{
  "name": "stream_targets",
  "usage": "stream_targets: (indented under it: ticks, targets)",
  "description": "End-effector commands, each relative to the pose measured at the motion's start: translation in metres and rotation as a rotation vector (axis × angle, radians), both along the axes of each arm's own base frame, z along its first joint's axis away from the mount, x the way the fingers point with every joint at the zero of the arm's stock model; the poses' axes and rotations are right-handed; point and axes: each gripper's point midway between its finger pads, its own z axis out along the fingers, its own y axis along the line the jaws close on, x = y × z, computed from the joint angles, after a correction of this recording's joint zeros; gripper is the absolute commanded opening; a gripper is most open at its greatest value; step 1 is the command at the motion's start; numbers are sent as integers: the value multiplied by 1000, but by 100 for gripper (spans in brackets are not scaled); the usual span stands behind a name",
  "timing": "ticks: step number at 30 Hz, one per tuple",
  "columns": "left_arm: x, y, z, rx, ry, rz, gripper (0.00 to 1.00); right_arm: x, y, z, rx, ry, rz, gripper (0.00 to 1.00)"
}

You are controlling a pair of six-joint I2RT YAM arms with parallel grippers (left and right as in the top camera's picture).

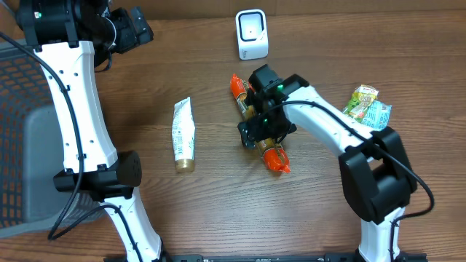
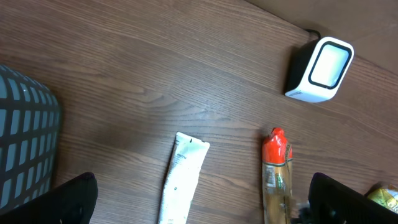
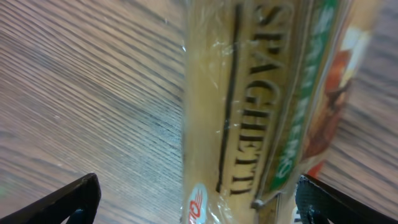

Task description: Scan the item barcode

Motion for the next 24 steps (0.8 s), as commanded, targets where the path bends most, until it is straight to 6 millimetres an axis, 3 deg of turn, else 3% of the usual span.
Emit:
stream_targets:
  ticks: [1, 6, 12, 15, 17, 19, 22, 24]
  targets:
    - [-5, -3, 11, 18, -27, -20, 100, -1, -4, -10, -8, 21, 2, 100]
    - [-5, -3, 11, 18, -27, -20, 100, 9, -24, -18, -92, -23, -19, 100]
    - [-5, -3, 11, 17, -27, -20, 99, 4, -43, -38, -185, -46, 6, 100]
    - [-5, -3, 11, 18, -27, -20, 99, 3, -45, -43, -190, -46, 6, 95]
    - [-5, -3, 11, 18, -27, -20, 100, 3, -45, -43, -188, -46, 6, 83]
    - [-5, -3, 11, 18, -27, -20, 100, 3, -44, -42, -186, -48, 6, 66]
    - [-5, -3, 11, 18, -27, -20, 100, 2, -42, -39, -175, -39, 7, 32]
    - [-5, -3, 11, 18, -27, -20, 100, 1, -35, -33, -143, -22, 9, 18]
